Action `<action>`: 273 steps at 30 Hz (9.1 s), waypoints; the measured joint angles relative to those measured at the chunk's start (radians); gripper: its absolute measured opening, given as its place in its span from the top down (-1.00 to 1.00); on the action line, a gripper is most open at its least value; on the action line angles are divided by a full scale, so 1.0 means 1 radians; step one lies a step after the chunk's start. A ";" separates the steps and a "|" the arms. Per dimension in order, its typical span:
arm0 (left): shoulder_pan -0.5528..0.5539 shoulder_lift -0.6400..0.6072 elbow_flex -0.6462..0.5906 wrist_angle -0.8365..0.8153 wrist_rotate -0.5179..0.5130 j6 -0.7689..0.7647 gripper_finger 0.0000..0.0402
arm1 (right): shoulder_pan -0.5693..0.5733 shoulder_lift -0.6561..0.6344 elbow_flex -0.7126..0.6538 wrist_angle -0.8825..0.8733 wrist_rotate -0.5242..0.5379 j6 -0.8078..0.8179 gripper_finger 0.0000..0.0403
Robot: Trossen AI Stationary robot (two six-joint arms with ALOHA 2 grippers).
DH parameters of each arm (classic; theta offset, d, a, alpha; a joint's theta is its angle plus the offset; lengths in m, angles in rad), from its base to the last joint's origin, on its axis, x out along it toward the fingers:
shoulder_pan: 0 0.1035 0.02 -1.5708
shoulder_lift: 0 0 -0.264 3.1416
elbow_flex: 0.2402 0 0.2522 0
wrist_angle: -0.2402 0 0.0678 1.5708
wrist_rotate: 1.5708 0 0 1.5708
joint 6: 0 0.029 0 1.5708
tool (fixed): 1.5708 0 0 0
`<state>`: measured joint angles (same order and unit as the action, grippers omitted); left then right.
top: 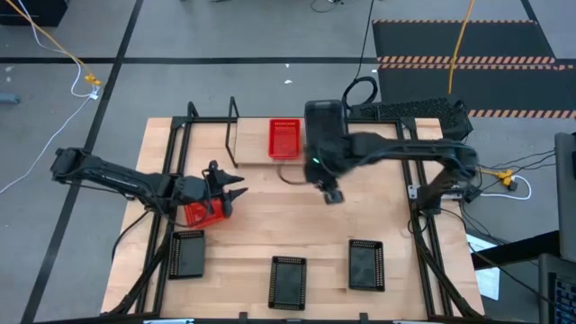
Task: Stack baskets on shelf by color
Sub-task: Stack the red bin on top of the red bins on the shelf, then put the right black bin on the shelf
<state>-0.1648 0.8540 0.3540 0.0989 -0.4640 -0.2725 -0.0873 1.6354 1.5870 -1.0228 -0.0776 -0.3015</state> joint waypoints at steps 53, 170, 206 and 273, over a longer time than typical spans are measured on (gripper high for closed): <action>0.036 0.386 0.239 -0.360 0.330 -0.508 0.88 | 0.119 -0.254 -0.627 0.843 0.338 -0.085 0.34; 0.099 0.243 0.239 -0.490 -0.117 -0.194 0.33 | 0.178 0.319 -0.343 1.033 -0.163 0.279 0.91; 0.138 0.243 0.239 -0.438 -0.121 -0.158 0.33 | -0.274 0.171 -0.145 0.886 -0.082 -0.049 1.00; 0.136 0.243 0.239 -0.448 -0.111 -0.175 0.33 | -0.211 0.003 -0.230 0.878 -0.130 0.028 0.16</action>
<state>-0.0284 1.0973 0.5934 -0.3489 -0.5755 -0.4476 -0.2987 1.6389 1.3575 -0.1450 -0.2073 -0.2736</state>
